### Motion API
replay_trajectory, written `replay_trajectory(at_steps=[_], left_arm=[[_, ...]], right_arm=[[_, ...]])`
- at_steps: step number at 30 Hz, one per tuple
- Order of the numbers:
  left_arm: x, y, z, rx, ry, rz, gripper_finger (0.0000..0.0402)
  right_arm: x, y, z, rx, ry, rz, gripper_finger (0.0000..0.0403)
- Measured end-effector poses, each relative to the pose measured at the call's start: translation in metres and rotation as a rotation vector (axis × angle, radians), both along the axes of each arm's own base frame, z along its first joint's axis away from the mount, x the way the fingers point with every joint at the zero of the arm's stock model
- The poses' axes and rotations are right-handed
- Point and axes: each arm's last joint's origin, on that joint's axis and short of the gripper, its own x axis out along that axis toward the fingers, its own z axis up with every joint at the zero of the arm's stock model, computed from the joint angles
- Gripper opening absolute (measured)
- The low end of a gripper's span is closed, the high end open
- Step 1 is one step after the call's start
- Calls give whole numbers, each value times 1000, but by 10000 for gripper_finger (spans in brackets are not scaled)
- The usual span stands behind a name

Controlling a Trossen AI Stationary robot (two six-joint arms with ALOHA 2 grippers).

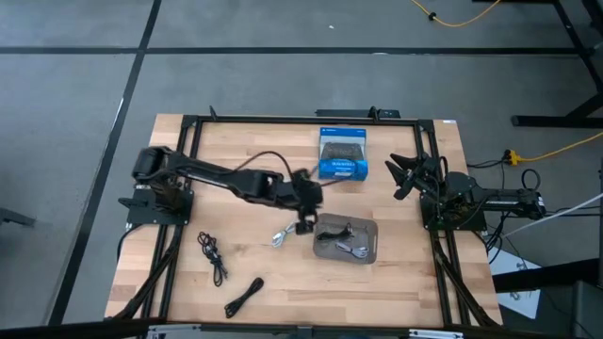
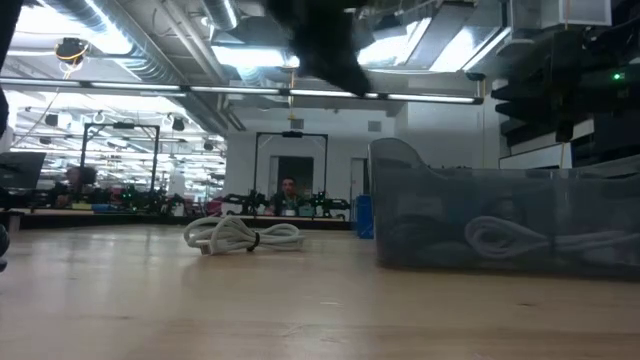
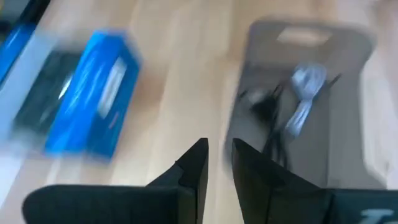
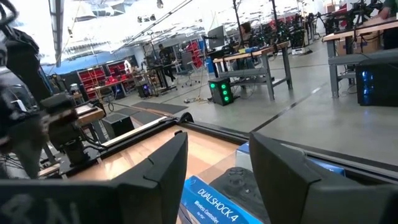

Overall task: Pick and place USB-C Cables
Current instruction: Put the white charger cable into the black bin

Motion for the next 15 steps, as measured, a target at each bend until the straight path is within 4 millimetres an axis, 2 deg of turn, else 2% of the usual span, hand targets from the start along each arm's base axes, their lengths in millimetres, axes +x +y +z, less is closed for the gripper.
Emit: replay_trajectory(at_steps=[3,8,12,15], left_arm=[[-20,3,10,-74,65,115,61],[-49,2,14,-265,213,316,63],[-63,-8,8,-373,342,420,60],[-65,-17,4,-428,374,484,59]], right_arm=[[0,0,0,0,5,0,177],[0,0,-1,2,16,0,177],[0,0,-2,2,25,6,177],[0,0,-3,4,26,11,177]])
